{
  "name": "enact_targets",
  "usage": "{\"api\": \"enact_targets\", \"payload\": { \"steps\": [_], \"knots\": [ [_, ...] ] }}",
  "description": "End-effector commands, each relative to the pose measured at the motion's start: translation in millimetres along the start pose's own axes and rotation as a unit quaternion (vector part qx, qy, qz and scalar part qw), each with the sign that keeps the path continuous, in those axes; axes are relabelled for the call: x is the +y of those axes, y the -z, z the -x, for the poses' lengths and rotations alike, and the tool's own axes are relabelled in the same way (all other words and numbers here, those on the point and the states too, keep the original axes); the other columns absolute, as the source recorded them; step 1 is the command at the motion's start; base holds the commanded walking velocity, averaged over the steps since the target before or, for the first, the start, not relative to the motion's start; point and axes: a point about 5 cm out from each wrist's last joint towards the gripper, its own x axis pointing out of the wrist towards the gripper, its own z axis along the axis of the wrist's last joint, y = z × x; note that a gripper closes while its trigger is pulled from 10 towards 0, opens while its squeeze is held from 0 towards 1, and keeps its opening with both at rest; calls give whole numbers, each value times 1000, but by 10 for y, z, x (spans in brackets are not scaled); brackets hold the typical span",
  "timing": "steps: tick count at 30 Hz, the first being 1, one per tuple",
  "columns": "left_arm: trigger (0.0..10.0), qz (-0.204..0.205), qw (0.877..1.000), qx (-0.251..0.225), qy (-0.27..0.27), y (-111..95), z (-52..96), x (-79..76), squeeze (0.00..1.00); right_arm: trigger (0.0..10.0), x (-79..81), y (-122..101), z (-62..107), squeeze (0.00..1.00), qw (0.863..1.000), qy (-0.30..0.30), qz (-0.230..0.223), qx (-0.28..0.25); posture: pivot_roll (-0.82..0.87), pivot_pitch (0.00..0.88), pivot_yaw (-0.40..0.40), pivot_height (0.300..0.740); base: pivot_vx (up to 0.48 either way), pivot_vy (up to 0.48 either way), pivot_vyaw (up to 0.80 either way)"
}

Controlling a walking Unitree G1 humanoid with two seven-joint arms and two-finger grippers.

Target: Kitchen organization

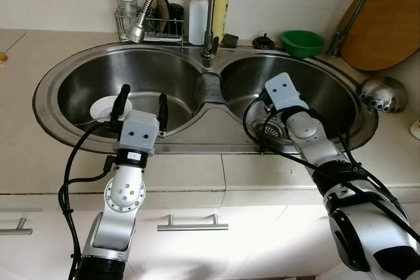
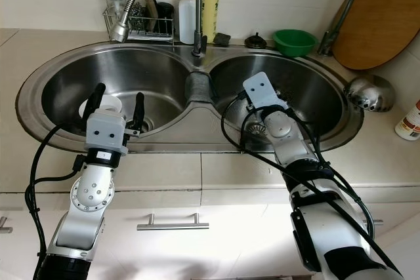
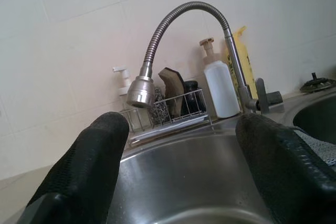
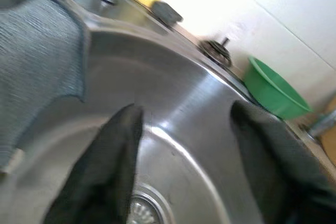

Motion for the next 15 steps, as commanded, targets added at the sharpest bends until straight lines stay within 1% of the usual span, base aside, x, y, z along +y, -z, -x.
{"api": "enact_targets", "payload": {
  "steps": [1,3,4,5,6,7,9,11,13,15],
  "knots": [
    [10000,1,1000,6,3,18,15,-21,0,10000,-8,-78,13,1000,999,1,-31,-29,137,0,-93,740,0,0,0],
    [10000,2,1000,7,3,21,17,-21,0,10000,-7,-127,18,1000,997,2,-61,-43,137,0,-93,740,0,0,0],
    [10000,2,1000,8,3,24,18,-22,0,10000,-6,-167,23,1000,995,1,-87,-54,137,0,-93,740,0,0,0],
    [10000,2,1000,9,3,26,21,-22,0,10000,-17,-240,37,1000,990,4,-122,-74,136,0,-92,740,0,0,0],
    [10000,2,1000,9,3,26,21,-22,0,10000,-17,-240,37,1000,990,4,-122,-74,136,0,-92,740,0,0,0],
    [10000,4,1000,9,3,27,24,-20,0,10000,-44,-322,63,1000,983,13,-155,-97,134,0,-91,740,0,0,0],
    [10000,5,1000,11,3,31,26,-22,0,10000,-64,-370,85,1000,979,19,-172,-111,133,0,-90,740,0,0,0],
    [10000,15,1000,18,-2,39,20,-31,0,10000,-117,-470,165,1000,968,46,-203,-137,129,0,-89,740,0,0,0],
    [10000,19,1000,19,-2,41,19,-33,0,10000,-131,-480,183,1000,967,54,-208,-138,129,0,-89,740,0,0,0],
    [10000,21,1000,16,0,36,18,-31,0,10000,-148,-481,217,1000,968,66,-197,-141,127,0,-88,740,0,0,0]
  ]
}}
